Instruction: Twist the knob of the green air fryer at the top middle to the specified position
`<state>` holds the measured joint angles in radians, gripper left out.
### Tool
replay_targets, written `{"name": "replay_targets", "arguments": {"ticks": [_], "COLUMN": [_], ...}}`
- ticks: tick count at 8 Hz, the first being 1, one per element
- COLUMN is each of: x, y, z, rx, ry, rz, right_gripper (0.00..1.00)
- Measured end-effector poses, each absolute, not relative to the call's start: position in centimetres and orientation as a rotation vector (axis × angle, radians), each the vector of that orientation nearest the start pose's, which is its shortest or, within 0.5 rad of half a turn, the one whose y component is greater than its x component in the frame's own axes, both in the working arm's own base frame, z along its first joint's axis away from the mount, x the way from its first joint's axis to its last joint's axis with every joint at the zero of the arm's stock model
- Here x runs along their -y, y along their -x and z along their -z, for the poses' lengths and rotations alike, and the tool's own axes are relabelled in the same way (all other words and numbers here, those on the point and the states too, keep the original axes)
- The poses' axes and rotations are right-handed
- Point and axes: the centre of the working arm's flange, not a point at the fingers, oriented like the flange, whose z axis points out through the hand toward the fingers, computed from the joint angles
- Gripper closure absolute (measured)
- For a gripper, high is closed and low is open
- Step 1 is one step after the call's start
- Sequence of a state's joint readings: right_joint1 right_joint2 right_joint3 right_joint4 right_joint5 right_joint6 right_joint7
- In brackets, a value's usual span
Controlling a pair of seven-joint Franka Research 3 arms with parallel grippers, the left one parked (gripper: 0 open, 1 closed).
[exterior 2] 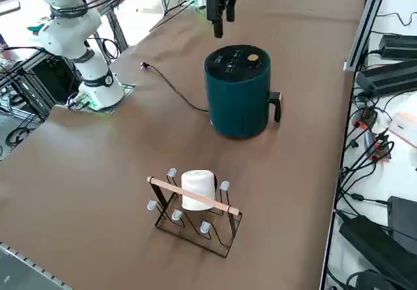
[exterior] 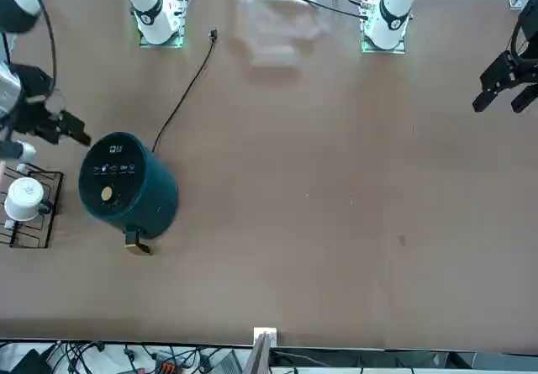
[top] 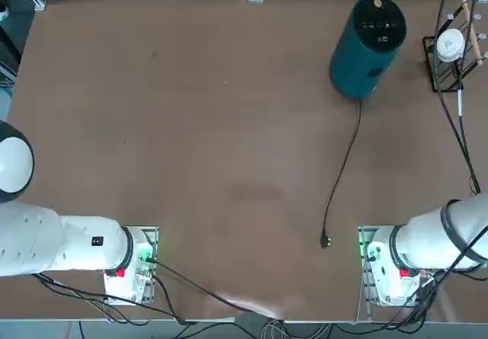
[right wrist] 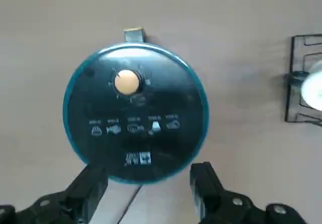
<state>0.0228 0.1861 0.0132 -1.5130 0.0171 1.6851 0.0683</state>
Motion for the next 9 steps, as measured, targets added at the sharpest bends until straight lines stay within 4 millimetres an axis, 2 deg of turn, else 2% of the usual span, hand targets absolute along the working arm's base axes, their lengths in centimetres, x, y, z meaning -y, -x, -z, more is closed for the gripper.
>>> {"name": "replay_targets", "arguments": {"ticks": [2,5,7,9], "x": [-4.0,-4.4,-4.5,-4.8], "y": [-64.2,-66.7,-67.3,-67.4], "z": [-51.3,-46.4,-44.5,-44.7], "rx": [-0.017,-0.014,-0.012,-0.005], "ry": [3.121,3.12,3.12,3.121], "rz": [0.01,0.03,0.025,0.033], "right_gripper": [0.0,0.0,0.0,0.03]}}
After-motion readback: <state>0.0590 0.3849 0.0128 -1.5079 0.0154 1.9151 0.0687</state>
